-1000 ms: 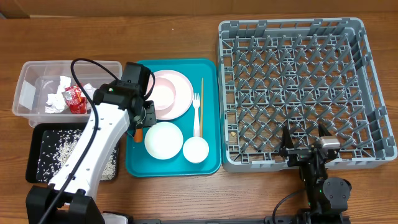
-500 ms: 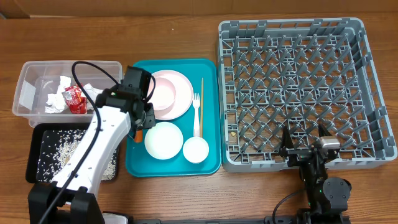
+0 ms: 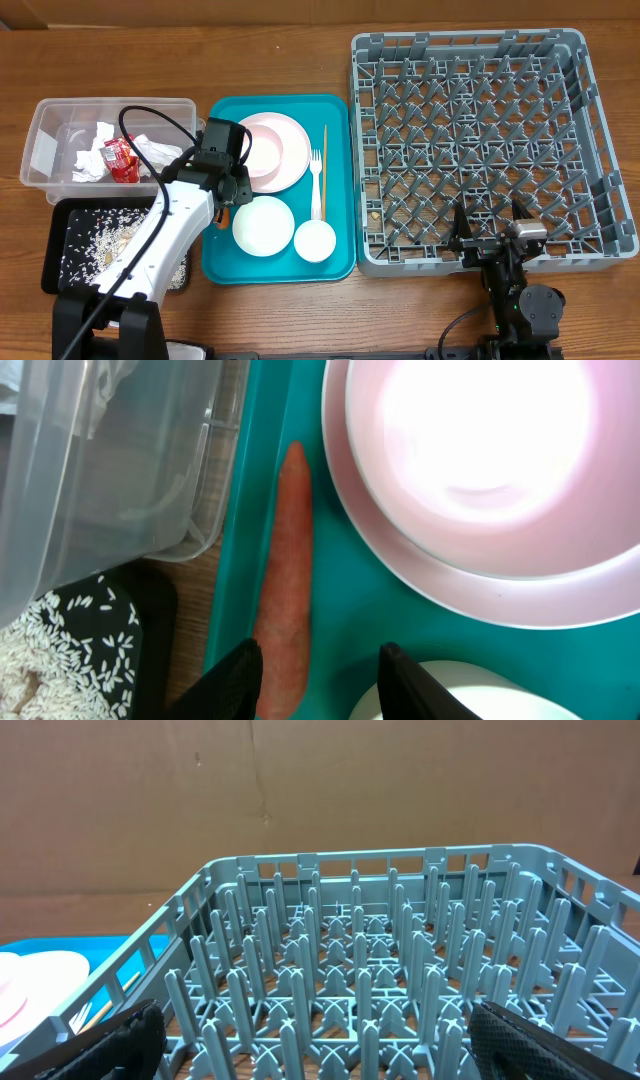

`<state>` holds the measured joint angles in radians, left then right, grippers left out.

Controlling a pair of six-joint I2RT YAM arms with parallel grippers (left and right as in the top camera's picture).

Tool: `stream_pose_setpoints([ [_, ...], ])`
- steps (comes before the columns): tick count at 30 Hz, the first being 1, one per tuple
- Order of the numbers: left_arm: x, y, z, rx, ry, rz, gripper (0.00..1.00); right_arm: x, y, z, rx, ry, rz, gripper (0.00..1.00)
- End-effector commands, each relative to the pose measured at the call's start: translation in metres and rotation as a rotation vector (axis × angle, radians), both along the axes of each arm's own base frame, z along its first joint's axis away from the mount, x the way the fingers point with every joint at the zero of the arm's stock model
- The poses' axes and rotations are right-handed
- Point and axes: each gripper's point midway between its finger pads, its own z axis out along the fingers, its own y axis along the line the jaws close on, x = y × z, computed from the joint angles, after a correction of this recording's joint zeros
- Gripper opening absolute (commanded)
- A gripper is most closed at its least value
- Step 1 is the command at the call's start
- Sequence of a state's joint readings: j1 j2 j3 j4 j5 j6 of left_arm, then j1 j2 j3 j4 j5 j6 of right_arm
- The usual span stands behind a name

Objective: Sort waste into correct bins and load items into the dishwasher
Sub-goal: 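Move the left gripper to the carrot and grasp it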

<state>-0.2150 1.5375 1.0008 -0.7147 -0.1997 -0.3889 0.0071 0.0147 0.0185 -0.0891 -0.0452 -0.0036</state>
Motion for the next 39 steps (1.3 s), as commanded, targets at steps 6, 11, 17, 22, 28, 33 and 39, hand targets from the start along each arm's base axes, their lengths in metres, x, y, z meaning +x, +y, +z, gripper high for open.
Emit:
stream_pose_setpoints([
  [6, -0.004, 0.005, -0.024, 0.058, 0.083, -0.092, 0.41, 0.0, -0.001, -0.001, 0.004, -0.009, -0.002, 1.0],
  [11, -0.007, 0.006, -0.042, 0.077, 0.142, -0.113, 0.41, 0.0, -0.001, -0.001, 0.004, -0.009, -0.002, 1.0],
  [17, -0.011, 0.011, -0.057, 0.083, 0.191, -0.104, 0.41, 0.0, -0.001, -0.001, 0.004, -0.009, -0.003, 1.0],
  [22, -0.013, 0.017, -0.065, 0.087, 0.216, -0.088, 0.41, 0.0, -0.001, -0.001, 0.004, -0.009, -0.002, 1.0],
  [28, -0.013, 0.025, -0.065, 0.074, 0.22, -0.059, 0.41, 0.0, -0.001, -0.001, 0.004, -0.009, -0.002, 1.0],
  [33, -0.014, 0.015, -0.067, 0.019, 0.225, -0.072, 0.4, 0.0, -0.001, -0.001, 0.004, -0.009, -0.002, 1.0],
  [39, -0.014, 0.012, -0.067, 0.0, 0.224, -0.076, 0.4, 0.0, -0.001, -0.001, 0.004, -0.009, -0.003, 1.0],
])
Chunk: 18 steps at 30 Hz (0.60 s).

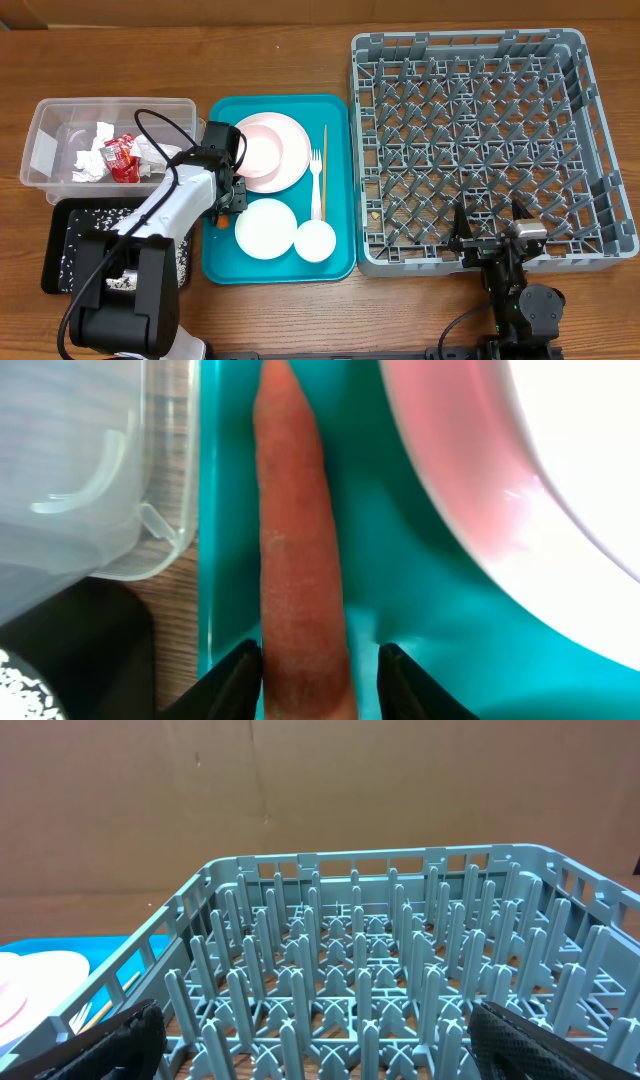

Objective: Sort waste into correct bins and load items into the dishwasher
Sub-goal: 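Move the left gripper to the carrot and grasp it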

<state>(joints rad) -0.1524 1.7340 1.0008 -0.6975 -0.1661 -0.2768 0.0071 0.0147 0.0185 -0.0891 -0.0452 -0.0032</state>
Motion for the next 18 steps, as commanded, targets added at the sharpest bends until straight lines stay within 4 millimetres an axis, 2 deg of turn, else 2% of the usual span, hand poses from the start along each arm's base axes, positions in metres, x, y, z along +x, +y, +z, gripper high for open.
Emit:
stream_pose_setpoints([
  [1, -0.0053, -0.0047, -0.0075, -0.031, 0.028, -0.02, 0.4, 0.0, -0.0007, -0.0007, 0.004, -0.009, -0.003, 1.0],
  [14, -0.0059, -0.0102, -0.0081, -0.063, 0.032, -0.024, 0.35, 0.0, -0.0007, -0.0007, 0.003, -0.009, -0.003, 1.0],
  [18, -0.006, -0.0102, -0.0081, -0.063, 0.033, -0.024, 0.29, 0.0, -0.0007, -0.0007, 0.003, -0.009, -0.003, 1.0],
])
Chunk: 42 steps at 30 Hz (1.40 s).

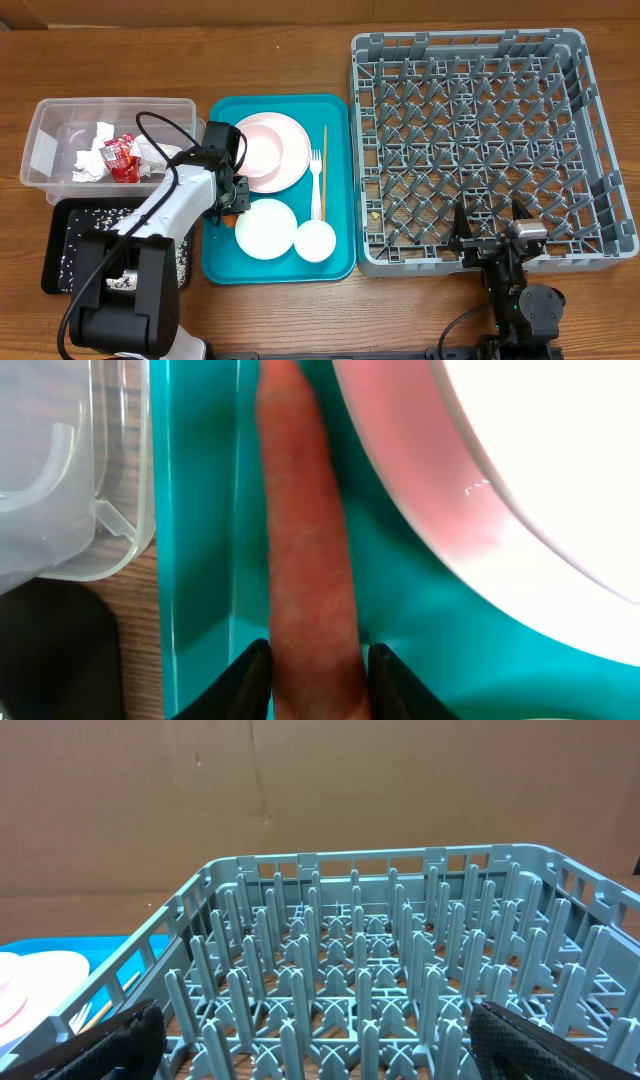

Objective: Sort waste into correct bins and load items into the dishwasher
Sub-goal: 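Move the left gripper to the carrot and grasp it, then carry the carrot left and release it onto the black tray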

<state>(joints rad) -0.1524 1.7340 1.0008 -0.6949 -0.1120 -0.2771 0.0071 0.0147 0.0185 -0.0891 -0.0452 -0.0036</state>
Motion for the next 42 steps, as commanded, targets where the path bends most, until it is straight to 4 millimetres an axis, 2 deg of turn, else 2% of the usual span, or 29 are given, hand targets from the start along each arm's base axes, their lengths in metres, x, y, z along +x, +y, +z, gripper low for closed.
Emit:
stream_pose_setpoints([
  [1, -0.005, -0.001, -0.007, -0.009, 0.027, -0.018, 0.27, 0.0, -0.001, -0.001, 0.004, -0.008, -0.002, 1.0],
  [6, -0.005, -0.001, -0.007, -0.009, 0.027, -0.018, 0.23, 0.0, -0.001, -0.001, 0.004, -0.009, -0.002, 1.0],
  [10, -0.007, 0.0, -0.006, -0.004, 0.032, -0.017, 0.06, 0.0, -0.001, -0.001, 0.004, -0.008, -0.003, 1.0],
  [16, -0.003, 0.0, 0.01, 0.0, 0.052, -0.018, 0.04, 0.0, -0.001, -0.001, 0.004, -0.009, -0.002, 1.0],
  [19, 0.003, 0.0, 0.025, 0.005, 0.052, -0.017, 0.04, 0.0, -0.001, -0.001, 0.004, -0.009, -0.003, 1.0],
  [30, 0.013, -0.002, 0.064, 0.002, 0.051, -0.017, 0.04, 0.0, -0.001, -0.001, 0.004, -0.009, -0.002, 1.0],
  [35, 0.013, -0.003, 0.09, -0.014, -0.011, 0.0, 0.04, 0.0, -0.001, -0.001, 0.004, -0.009, -0.002, 1.0],
  [36, 0.013, -0.003, 0.103, -0.024, -0.051, 0.02, 0.04, 0.0, -0.001, -0.001, 0.004, -0.009, -0.002, 1.0],
  [42, 0.008, -0.005, 0.146, -0.071, -0.184, 0.045, 0.04, 0.0, -0.001, -0.001, 0.004, -0.008, -0.002, 1.0],
])
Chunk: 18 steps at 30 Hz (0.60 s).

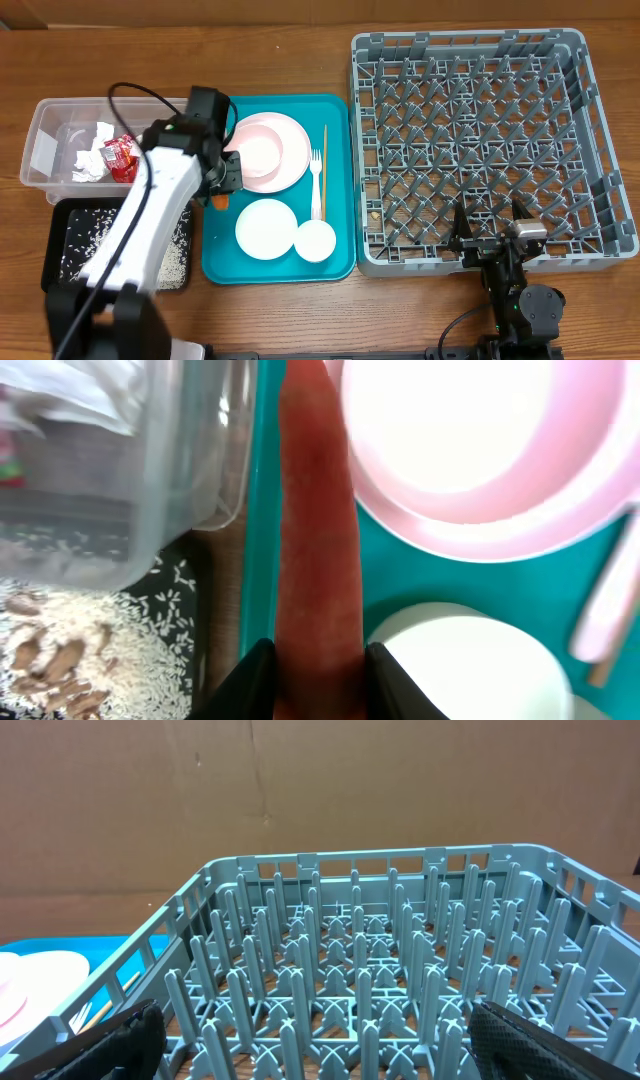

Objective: Sort waste into correct bins and load items into the dishwasher
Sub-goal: 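Carry the carrot left and release it onto the black tray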

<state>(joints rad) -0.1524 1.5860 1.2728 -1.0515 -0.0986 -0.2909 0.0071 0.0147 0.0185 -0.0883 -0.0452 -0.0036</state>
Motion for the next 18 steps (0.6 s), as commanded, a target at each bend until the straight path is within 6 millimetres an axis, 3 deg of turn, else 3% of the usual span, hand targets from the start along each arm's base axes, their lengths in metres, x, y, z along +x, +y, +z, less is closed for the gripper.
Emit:
stream_pose_setpoints([
  [1, 0.001, -0.001, 0.046, -0.048, -0.142, 0.046, 0.04, 0.0, -0.001, -0.001, 0.004, -0.008, -0.002, 1.0],
  [6, -0.009, 0.012, 0.072, -0.068, -0.216, 0.129, 0.04, 0.0, -0.001, -0.001, 0.004, -0.008, -0.003, 1.0],
  [12, -0.024, 0.054, 0.086, -0.072, -0.251, 0.347, 0.04, 0.0, -0.001, -0.001, 0.004, -0.008, -0.002, 1.0],
  [18, -0.041, 0.103, 0.085, -0.068, -0.24, 0.575, 0.04, 0.0, -0.001, -0.001, 0.004, -0.008, -0.002, 1.0],
])
